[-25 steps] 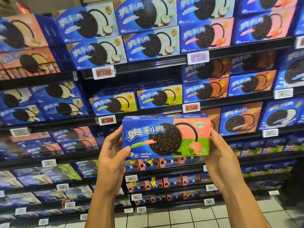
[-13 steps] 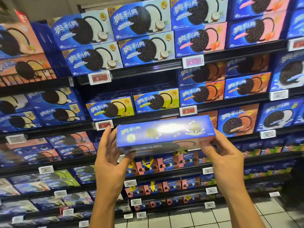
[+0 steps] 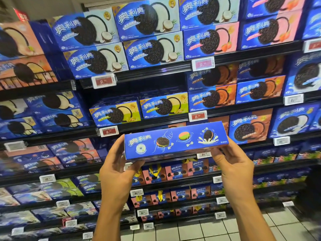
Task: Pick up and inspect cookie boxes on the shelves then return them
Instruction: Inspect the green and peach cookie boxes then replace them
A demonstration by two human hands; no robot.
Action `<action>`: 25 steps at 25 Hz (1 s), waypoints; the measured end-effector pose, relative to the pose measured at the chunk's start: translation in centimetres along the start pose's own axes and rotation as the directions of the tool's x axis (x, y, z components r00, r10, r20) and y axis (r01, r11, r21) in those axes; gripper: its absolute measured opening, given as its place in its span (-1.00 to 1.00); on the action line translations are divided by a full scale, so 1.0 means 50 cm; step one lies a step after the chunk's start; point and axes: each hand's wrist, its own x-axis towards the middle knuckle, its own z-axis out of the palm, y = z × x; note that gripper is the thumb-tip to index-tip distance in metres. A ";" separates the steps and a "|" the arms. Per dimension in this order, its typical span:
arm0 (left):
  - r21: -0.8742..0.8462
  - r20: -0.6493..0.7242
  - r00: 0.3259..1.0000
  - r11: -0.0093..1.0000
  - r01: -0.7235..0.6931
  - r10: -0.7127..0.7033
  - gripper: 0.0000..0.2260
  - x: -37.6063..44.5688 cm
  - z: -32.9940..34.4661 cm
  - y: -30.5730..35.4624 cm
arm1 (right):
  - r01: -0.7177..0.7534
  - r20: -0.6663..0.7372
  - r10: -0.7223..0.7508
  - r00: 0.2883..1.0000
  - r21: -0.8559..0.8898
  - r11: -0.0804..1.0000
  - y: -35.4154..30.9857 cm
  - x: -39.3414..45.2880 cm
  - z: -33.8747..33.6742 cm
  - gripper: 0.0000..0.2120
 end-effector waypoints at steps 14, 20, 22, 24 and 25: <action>-0.038 0.274 0.961 0.998 0.054 -0.041 -0.45 -0.016 0.076 0.038 | -0.455 -0.018 0.458 0.889 0.092 0.886 0.093 -0.012 -0.009 -0.33; -0.109 0.353 0.936 0.992 0.059 -0.017 -0.50 -0.028 0.121 0.054 | -0.566 0.069 0.562 0.824 0.091 0.819 0.098 -0.026 0.005 -0.54; -0.112 0.361 0.932 0.993 0.029 0.013 -0.53 -0.033 0.131 0.054 | -0.573 0.099 0.566 0.818 0.069 0.816 0.098 -0.031 0.010 -0.55; -0.106 0.359 0.933 0.994 0.007 0.031 -0.54 -0.035 0.136 0.051 | -0.576 0.113 0.569 0.815 0.039 0.817 0.096 -0.033 0.010 -0.53; -0.105 0.355 0.934 0.994 0.005 0.033 -0.54 -0.036 0.136 0.049 | -0.576 0.115 0.570 0.814 0.031 0.817 0.095 -0.034 0.009 -0.54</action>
